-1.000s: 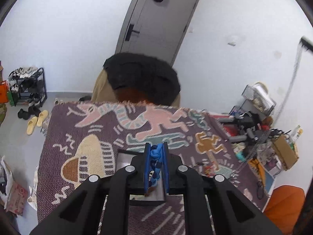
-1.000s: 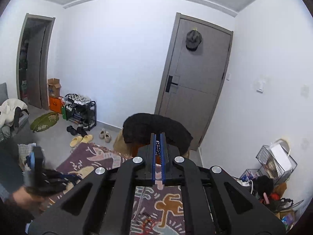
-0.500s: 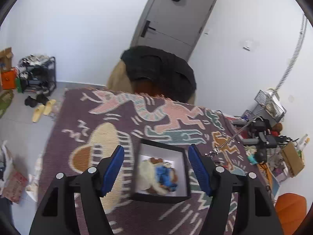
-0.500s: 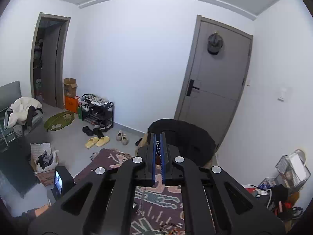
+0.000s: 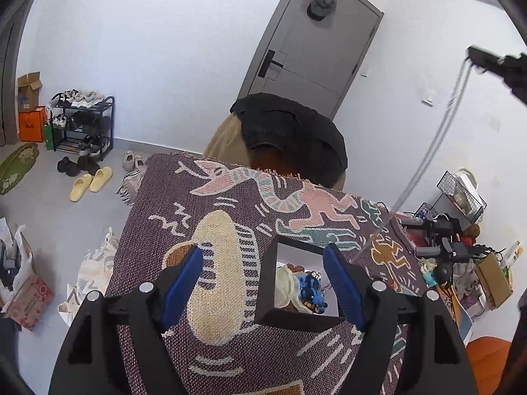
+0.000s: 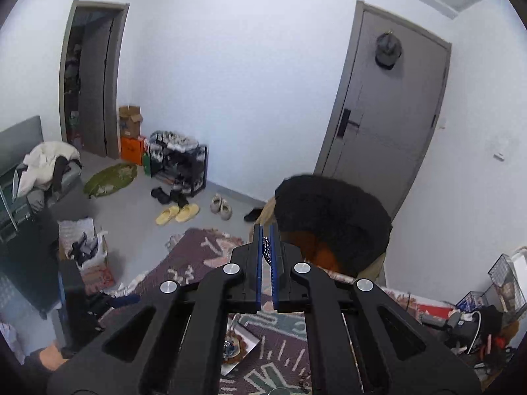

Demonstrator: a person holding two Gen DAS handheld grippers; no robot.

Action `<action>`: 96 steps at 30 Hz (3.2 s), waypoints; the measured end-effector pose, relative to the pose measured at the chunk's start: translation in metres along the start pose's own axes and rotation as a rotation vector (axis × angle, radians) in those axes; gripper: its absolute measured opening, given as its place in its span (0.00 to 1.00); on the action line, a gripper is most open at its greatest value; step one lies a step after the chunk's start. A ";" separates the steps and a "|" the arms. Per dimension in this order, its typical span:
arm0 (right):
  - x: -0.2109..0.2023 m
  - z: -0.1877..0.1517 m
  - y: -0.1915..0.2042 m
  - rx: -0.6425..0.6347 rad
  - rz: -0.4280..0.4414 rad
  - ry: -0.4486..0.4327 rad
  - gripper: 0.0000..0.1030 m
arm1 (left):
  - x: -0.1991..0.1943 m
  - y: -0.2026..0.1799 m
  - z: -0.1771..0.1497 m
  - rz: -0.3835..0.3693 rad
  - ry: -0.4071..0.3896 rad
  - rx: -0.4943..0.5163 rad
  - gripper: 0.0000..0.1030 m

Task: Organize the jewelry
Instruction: 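Lower the silver chain into the black box and open the right tool, then grasp the silver hoop earring with the left tool while the right grasps the red string bracelet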

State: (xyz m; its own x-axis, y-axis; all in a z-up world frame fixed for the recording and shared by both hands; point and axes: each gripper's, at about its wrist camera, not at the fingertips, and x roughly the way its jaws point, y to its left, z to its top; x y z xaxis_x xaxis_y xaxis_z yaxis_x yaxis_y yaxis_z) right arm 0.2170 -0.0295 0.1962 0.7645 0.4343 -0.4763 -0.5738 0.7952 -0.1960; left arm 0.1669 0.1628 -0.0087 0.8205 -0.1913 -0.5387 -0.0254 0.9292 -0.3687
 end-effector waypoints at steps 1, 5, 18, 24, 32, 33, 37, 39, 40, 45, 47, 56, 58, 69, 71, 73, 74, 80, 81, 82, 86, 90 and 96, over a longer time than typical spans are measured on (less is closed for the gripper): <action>0.009 -0.004 0.005 -0.006 0.008 0.016 0.05 | 0.000 0.001 -0.001 0.001 0.000 0.000 0.71; 0.039 -0.028 0.023 -0.034 0.051 0.083 0.05 | -0.002 0.005 -0.003 0.003 0.002 -0.004 0.71; 0.074 -0.109 0.006 0.019 0.115 0.259 0.19 | 0.007 0.005 -0.009 0.016 0.024 -0.012 0.71; 0.059 -0.147 -0.041 0.131 0.116 0.249 0.59 | 0.011 -0.017 -0.011 0.009 0.010 0.018 0.84; 0.049 -0.209 -0.099 0.316 0.152 0.309 0.70 | 0.030 -0.069 -0.016 -0.030 0.035 0.112 0.90; 0.048 -0.215 -0.104 0.332 0.154 0.311 0.71 | 0.033 -0.075 -0.018 -0.035 0.040 0.124 0.90; 0.040 -0.240 -0.126 0.398 0.138 0.314 0.82 | 0.042 -0.102 -0.025 -0.049 0.057 0.176 0.90; 0.037 -0.252 -0.135 0.429 0.120 0.315 0.87 | 0.045 -0.115 -0.028 -0.057 0.067 0.202 0.92; 0.035 -0.258 -0.140 0.445 0.107 0.317 0.88 | 0.047 -0.121 -0.030 -0.062 0.073 0.217 0.92; 0.034 -0.289 -0.156 0.525 0.083 0.346 0.91 | 0.060 -0.155 -0.044 -0.081 0.113 0.296 0.92; 0.032 -0.302 -0.161 0.564 0.081 0.348 0.91 | 0.067 -0.165 -0.050 -0.083 0.131 0.311 0.92; 0.029 -0.354 -0.192 0.723 0.006 0.358 0.91 | 0.097 -0.204 -0.076 -0.090 0.201 0.378 0.92; 0.027 -0.360 -0.196 0.740 0.004 0.352 0.91 | 0.107 -0.211 -0.081 -0.079 0.225 0.391 0.92; 0.021 -0.381 -0.203 0.767 -0.013 0.348 0.91 | 0.163 -0.234 -0.117 0.001 0.342 0.471 0.81; 0.021 -0.381 -0.203 0.761 -0.026 0.350 0.91 | 0.173 -0.235 -0.126 0.015 0.371 0.485 0.75; 0.022 -0.382 -0.203 0.752 -0.037 0.353 0.91 | 0.181 -0.233 -0.132 0.025 0.395 0.485 0.72; 0.024 -0.383 -0.202 0.748 -0.042 0.356 0.91 | 0.186 -0.232 -0.135 0.027 0.409 0.480 0.67; 0.040 -0.381 -0.202 0.749 -0.041 0.378 0.69 | 0.194 -0.232 -0.147 0.039 0.416 0.515 0.64; 0.043 -0.381 -0.202 0.753 -0.036 0.383 0.63 | 0.194 -0.231 -0.146 0.038 0.420 0.507 0.62; 0.049 -0.381 -0.202 0.756 -0.030 0.393 0.60 | 0.194 -0.230 -0.144 0.044 0.420 0.505 0.55; 0.068 -0.379 -0.197 0.749 -0.024 0.432 0.46 | 0.194 -0.226 -0.139 0.033 0.431 0.488 0.46; 0.079 -0.374 -0.189 0.720 -0.042 0.445 0.44 | 0.188 -0.223 -0.135 0.017 0.420 0.472 0.46; 0.095 -0.364 -0.177 0.643 -0.073 0.458 0.36 | 0.176 -0.219 -0.121 0.016 0.388 0.458 0.46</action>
State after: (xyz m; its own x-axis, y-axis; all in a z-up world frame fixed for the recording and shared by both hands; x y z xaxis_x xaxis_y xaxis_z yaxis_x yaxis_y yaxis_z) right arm 0.2841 -0.2827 -0.1260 0.5166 0.2650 -0.8142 -0.1373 0.9642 0.2267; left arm 0.2475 -0.1125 -0.1141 0.5513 -0.1980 -0.8105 0.2834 0.9581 -0.0413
